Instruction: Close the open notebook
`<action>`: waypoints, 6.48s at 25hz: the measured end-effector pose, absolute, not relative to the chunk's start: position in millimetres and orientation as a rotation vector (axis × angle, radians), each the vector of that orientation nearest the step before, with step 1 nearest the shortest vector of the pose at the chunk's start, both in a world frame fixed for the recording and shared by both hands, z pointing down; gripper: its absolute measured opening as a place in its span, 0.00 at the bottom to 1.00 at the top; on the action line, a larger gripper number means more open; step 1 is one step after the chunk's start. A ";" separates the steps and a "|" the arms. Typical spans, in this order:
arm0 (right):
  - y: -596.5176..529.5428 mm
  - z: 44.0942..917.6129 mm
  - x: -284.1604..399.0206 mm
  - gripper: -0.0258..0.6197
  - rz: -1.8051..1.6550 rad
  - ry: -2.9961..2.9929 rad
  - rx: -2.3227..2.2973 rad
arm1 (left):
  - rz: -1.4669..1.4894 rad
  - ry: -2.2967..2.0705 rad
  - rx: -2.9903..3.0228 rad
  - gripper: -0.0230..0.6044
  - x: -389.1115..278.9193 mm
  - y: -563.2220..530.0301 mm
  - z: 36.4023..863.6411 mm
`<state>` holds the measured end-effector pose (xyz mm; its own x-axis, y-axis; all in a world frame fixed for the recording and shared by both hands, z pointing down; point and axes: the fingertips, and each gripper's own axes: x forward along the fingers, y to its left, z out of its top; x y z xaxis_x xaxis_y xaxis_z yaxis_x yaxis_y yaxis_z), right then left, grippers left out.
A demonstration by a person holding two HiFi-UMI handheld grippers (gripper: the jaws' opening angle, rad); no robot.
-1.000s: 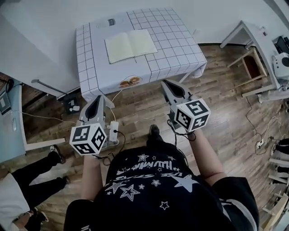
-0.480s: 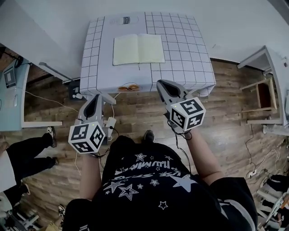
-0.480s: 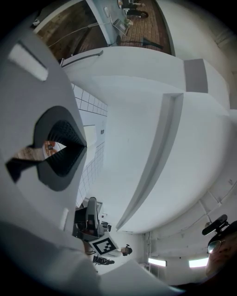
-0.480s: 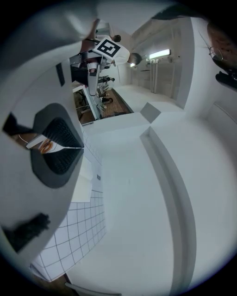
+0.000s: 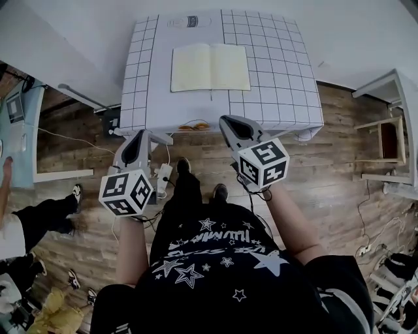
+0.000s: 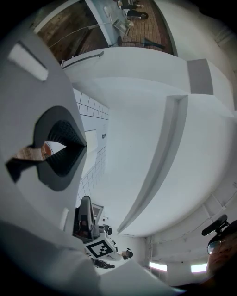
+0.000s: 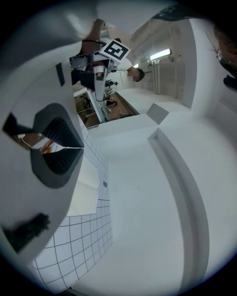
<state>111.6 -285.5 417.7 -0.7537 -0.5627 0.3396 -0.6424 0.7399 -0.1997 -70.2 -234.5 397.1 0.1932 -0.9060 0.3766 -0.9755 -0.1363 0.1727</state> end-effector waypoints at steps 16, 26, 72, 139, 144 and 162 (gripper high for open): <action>-373.2 470.3 6.9 0.08 0.454 -2.482 0.916 | 0.250 -1.606 2.170 0.05 -139.1 -344.3 430.0; -414.4 530.3 -52.9 0.23 0.445 -2.303 0.830 | 0.294 -1.482 2.180 0.05 -173.5 -386.0 463.9; -424.3 514.6 -57.8 0.07 0.214 -2.276 0.637 | 0.310 -1.491 2.174 0.05 -154.2 -420.3 459.3; -474.5 563.7 196.4 0.07 0.590 -2.264 0.756 | 0.381 -1.882 1.920 0.05 -10.8 -369.5 426.1; -469.6 565.0 192.8 0.07 0.616 -2.237 0.783 | 0.381 -1.873 1.884 0.05 -26.7 -337.0 434.9; -351.3 505.6 113.6 0.07 0.534 -2.219 1.132 | 0.267 -1.715 2.087 0.05 -165.4 -227.6 434.6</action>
<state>113.6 -351.3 505.6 -0.4677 -0.5903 0.6579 -0.8251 0.5585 -0.0855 -165.4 -227.6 434.6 0.2191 -0.8873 0.4058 -0.9686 -0.1478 0.1999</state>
